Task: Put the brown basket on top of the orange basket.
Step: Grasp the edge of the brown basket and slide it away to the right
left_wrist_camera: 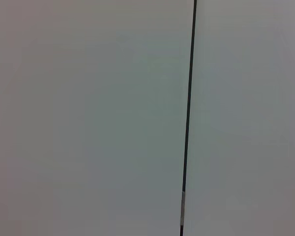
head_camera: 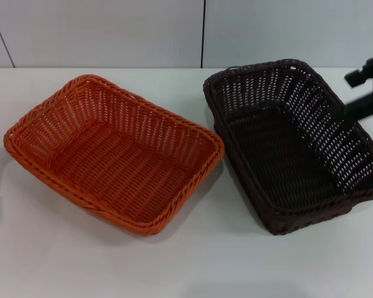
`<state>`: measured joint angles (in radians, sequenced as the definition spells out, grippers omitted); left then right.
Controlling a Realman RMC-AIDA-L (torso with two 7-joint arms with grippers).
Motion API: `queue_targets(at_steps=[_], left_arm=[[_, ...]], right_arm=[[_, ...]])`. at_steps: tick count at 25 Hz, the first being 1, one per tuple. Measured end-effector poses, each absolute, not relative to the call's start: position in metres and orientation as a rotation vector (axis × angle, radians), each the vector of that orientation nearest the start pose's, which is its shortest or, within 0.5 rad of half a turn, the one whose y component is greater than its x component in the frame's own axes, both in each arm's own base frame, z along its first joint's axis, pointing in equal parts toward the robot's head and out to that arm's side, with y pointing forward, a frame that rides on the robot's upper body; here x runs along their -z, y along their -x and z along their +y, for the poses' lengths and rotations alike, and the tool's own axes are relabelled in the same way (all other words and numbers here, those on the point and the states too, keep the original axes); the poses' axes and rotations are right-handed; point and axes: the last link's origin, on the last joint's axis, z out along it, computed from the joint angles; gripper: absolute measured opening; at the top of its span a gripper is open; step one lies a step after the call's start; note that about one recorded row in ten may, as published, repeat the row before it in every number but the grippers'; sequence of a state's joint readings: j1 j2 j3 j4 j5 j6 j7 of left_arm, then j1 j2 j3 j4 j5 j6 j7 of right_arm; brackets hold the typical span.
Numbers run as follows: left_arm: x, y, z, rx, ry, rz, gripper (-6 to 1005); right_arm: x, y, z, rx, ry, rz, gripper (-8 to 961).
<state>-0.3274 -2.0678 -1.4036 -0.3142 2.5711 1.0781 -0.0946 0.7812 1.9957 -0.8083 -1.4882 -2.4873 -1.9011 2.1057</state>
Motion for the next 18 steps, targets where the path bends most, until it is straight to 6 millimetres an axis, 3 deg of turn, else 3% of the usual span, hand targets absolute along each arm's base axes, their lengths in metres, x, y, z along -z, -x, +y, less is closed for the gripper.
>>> queue_targets(at_steps=[8, 18], left_arm=[[-0.037, 0.361, 0.331, 0.649, 1.296, -0.626, 809], [-0.037, 0.363, 0.332, 0.638, 1.291, -0.638, 809]], right_arm=[[-0.100, -0.134, 0.353, 0.348, 2.919, 0.301, 784], [-0.087, -0.135, 0.344, 0.517, 2.984, 0.273, 784]])
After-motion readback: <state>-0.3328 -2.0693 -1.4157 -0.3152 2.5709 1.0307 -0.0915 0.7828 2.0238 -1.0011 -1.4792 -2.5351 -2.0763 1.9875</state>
